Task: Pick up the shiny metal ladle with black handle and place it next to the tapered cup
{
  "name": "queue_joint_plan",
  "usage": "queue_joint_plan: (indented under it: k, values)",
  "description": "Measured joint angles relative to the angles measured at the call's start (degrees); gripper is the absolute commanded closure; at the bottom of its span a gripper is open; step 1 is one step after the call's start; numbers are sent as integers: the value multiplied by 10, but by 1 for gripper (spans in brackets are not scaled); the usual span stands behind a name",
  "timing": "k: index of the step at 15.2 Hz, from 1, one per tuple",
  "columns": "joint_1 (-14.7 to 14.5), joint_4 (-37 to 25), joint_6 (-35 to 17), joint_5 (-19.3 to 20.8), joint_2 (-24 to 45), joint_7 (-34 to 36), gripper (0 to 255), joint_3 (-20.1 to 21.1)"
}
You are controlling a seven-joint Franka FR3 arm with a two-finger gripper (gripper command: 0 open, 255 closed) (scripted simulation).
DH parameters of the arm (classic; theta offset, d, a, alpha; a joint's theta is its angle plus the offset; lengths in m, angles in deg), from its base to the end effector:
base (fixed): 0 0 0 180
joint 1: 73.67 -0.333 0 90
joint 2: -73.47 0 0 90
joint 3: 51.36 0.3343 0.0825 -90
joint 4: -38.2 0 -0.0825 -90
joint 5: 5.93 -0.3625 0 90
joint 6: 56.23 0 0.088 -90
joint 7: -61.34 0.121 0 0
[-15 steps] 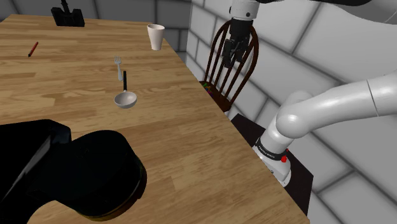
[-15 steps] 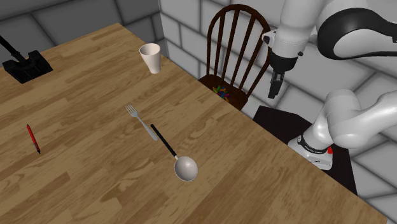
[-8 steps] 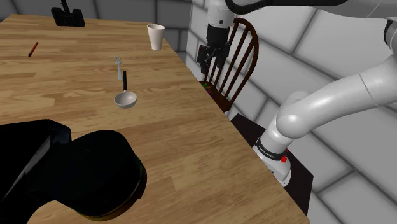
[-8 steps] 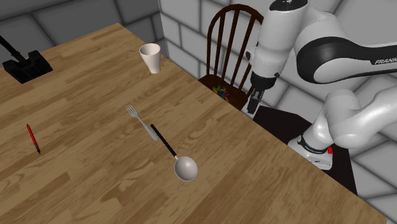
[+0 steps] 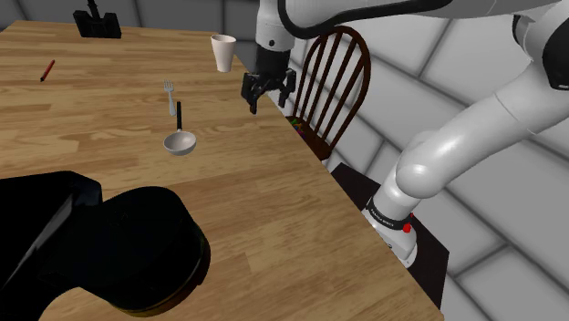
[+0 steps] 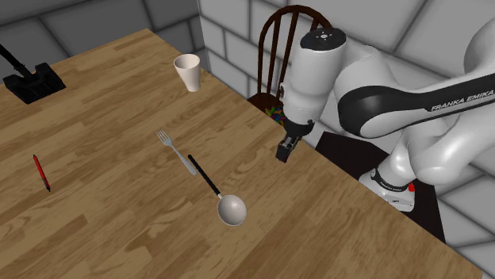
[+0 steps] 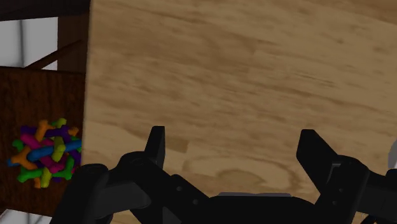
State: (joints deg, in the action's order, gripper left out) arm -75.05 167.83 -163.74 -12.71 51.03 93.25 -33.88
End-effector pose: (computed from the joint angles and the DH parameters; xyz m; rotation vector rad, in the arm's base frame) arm 0.3824 0.1546 0.5161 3.1038 -0.4475 -0.0109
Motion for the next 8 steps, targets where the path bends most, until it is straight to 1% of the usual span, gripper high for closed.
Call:
queue_joint_plan:
  k: [4, 8]
  values:
    - [7, -52, -44, 21, 82, 72, 0, 34]
    - [7, -117, -74, 59, 168, 155, 0, 65]
